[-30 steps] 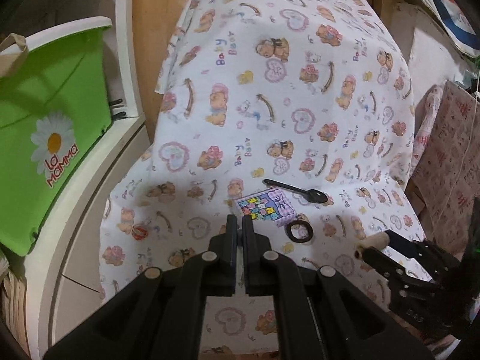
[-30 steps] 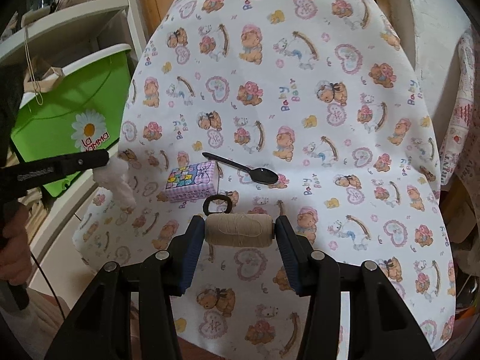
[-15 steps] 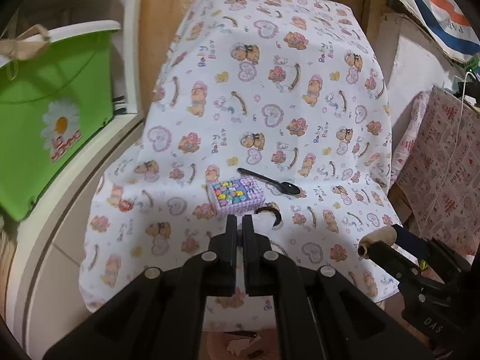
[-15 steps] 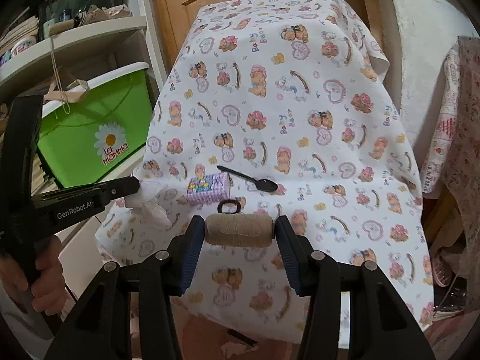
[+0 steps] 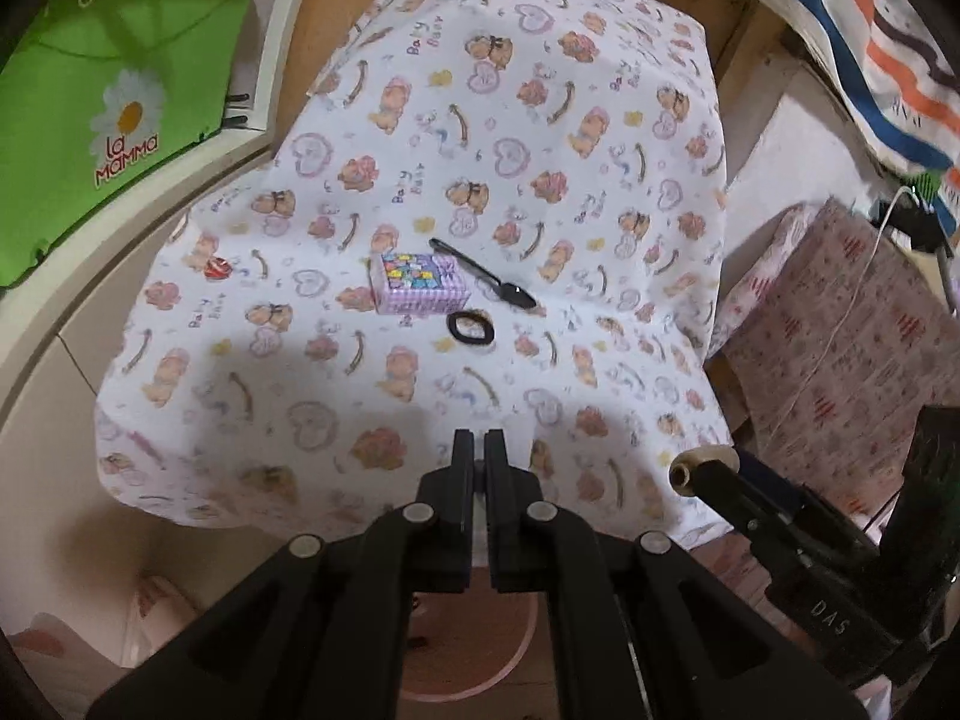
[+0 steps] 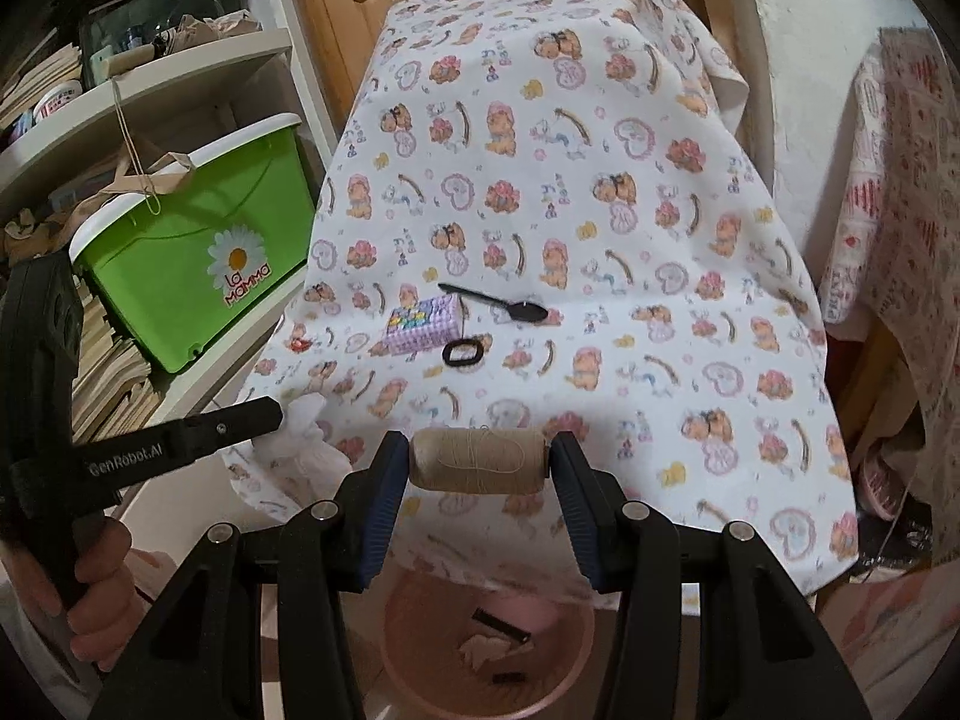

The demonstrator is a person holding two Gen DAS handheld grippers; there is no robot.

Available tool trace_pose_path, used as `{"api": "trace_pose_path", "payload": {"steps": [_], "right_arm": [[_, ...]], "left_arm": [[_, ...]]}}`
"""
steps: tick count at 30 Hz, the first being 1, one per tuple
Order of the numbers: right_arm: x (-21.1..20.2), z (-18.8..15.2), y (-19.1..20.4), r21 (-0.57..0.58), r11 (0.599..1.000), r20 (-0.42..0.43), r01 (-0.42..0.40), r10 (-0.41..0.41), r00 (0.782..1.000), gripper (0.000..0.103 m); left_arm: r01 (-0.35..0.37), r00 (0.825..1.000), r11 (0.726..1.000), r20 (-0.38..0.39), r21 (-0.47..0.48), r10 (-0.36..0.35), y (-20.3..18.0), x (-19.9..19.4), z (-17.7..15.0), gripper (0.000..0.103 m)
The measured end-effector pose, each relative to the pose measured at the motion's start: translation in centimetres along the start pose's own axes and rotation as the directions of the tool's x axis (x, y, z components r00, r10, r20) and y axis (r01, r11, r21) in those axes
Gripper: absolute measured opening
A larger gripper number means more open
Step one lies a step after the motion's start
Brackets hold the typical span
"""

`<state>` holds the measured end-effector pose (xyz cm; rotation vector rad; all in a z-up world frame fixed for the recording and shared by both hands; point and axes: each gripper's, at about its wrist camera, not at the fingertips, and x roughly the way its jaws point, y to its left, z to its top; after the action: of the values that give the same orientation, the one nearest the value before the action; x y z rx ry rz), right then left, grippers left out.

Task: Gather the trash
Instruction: 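Carry the tissue and tape roll over the pink basket and open both grippers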

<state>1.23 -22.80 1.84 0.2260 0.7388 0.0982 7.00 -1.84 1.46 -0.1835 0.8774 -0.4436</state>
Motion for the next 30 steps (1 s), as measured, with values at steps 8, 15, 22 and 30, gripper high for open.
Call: {"api": "trace_pose_path", "payload": {"steps": [8, 15, 22, 30], "right_arm": [[0.6, -1.5, 0.9, -0.020, 0.999, -0.073, -0.032, 0.030, 0.997, 0.051], [3.7, -3.7, 1.3, -0.033, 0.998, -0.258, -0.059, 0.049, 0.965, 0.051], [7.6, -7.5, -0.9, 0.114, 0.991, -0.395, -0.066, 0.106, 0.913, 0.051], [12.5, -12.9, -2.5, 0.147, 0.989, -0.547, 0.027, 0.059, 0.835, 0.051]], "left_arm": [[-0.055, 0.988, 0.997, -0.141, 0.049, 0.061, -0.5, 1.9, -2.7, 0.002], [-0.106, 0.958, 0.994, -0.266, 0.026, 0.109, 1.4, 4.8, -5.1, 0.002], [-0.149, 0.908, 0.988, -0.402, -0.041, 0.120, 3.5, 8.7, -7.4, 0.002], [-0.202, 0.828, 0.977, -0.545, -0.070, 0.132, 5.4, 13.7, -10.8, 0.002]]}}
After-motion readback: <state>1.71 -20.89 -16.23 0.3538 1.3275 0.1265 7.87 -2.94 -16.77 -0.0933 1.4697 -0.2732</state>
